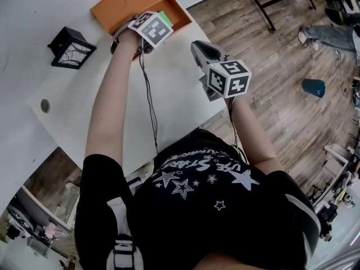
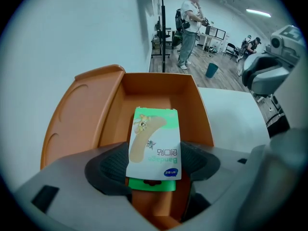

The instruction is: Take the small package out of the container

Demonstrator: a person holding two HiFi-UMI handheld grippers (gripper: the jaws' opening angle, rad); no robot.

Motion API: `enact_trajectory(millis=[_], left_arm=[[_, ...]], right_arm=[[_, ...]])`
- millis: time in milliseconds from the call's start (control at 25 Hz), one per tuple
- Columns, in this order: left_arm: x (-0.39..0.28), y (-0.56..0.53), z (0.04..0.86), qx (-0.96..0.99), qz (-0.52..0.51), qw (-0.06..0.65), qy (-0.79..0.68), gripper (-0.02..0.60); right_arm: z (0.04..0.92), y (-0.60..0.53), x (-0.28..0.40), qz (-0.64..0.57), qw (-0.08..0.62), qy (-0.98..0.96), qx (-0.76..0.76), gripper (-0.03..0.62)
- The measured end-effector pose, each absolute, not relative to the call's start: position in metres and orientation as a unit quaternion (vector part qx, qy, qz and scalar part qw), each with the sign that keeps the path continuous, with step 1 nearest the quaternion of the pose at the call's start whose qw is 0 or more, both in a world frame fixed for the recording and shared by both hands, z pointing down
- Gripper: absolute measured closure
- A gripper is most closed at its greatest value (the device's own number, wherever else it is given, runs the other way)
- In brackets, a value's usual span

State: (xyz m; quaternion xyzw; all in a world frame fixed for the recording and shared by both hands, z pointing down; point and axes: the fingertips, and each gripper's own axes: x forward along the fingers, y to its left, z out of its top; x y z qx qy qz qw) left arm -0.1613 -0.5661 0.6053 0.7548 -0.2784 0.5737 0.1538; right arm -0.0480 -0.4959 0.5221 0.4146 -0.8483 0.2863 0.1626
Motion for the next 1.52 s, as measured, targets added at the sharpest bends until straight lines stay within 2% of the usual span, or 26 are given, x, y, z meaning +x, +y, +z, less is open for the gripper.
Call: enact_trajectory(millis=[400, 840, 1080, 1520], left_arm=[[-0.167, -0.558, 0.589, 0.771, 0.533, 0.162, -0.308, 0.227], [-0.178, -0.533, 0.519, 0.780, 0.472, 0.153, -0.381, 0.227], [-0.172, -0.500, 0.475, 0.794, 0.414, 0.128, -0.426, 0.227], [-0.167, -0.381, 0.434, 0.787, 0.340, 0.138, -0.496, 0.227]], right_arm=[[0.515, -0.490, -0.040, 0.277, 0.158, -0.852, 0.416, 0.533], [0.484, -0.467, -0.039, 0.257, 0.135, -0.870, 0.398, 0.533], [0.456, -0.445, -0.033, 0.239, 0.116, -0.882, 0.390, 0.533], [0.427, -0.372, -0.021, 0.210, 0.100, -0.908, 0.347, 0.533]])
